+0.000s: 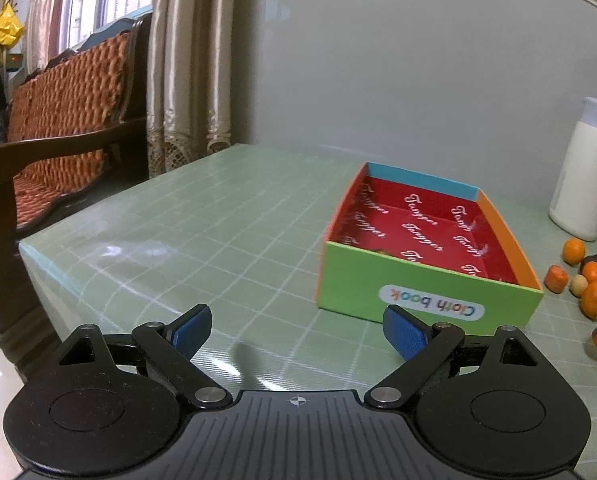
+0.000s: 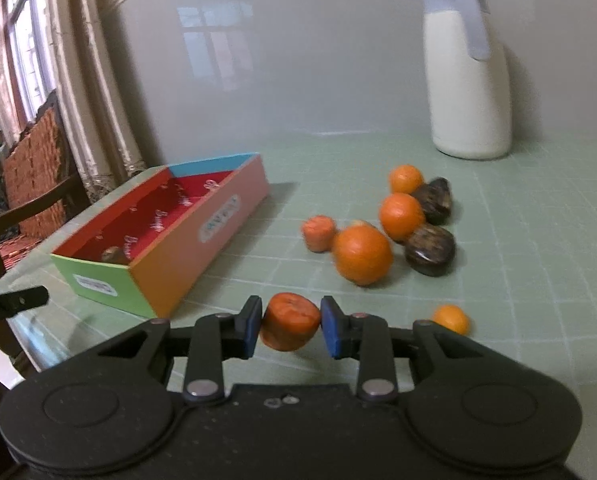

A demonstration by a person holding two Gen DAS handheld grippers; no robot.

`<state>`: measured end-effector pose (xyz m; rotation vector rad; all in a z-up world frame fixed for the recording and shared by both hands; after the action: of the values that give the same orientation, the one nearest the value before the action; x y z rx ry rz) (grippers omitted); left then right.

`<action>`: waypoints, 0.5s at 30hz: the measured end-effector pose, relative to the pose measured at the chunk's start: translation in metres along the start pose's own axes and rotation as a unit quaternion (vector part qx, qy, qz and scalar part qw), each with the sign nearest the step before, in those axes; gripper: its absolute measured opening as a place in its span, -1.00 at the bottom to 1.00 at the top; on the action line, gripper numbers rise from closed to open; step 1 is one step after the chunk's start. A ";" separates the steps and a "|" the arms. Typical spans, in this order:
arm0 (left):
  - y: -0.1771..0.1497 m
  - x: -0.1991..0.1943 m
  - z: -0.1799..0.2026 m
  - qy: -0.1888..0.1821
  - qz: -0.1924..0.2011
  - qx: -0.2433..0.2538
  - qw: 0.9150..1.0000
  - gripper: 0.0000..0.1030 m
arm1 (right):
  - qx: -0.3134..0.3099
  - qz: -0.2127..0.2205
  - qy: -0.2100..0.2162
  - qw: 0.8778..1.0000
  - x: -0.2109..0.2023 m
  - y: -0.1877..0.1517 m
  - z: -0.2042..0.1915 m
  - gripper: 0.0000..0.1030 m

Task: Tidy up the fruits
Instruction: 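Carry the carrot piece with the right tool into the red box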

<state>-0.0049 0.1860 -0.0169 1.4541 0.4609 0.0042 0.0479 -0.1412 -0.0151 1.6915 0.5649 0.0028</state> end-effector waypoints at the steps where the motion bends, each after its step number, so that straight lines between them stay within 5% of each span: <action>1: 0.000 0.001 -0.002 0.002 -0.001 -0.002 1.000 0.79 | -0.001 0.001 0.005 1.000 0.002 0.002 -0.004 -0.41; 15: -0.006 0.001 -0.037 0.029 -0.007 -0.038 0.999 0.79 | -0.033 0.010 0.076 0.997 0.036 0.039 -0.068 -0.44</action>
<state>-0.0162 0.2204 -0.0245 1.3778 0.5131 0.0515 0.0727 -0.0681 0.0240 1.6421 0.6536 0.1638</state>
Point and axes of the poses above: each gripper's, at about its wrist camera, not at the fingertips, and x roughly the way its jaws point, z to its right, y to its top, the point moved 2 cm from there along x, roughly the way its jaws point, and after that the axes turned 13 degrees about z, right-handed, at the moved point
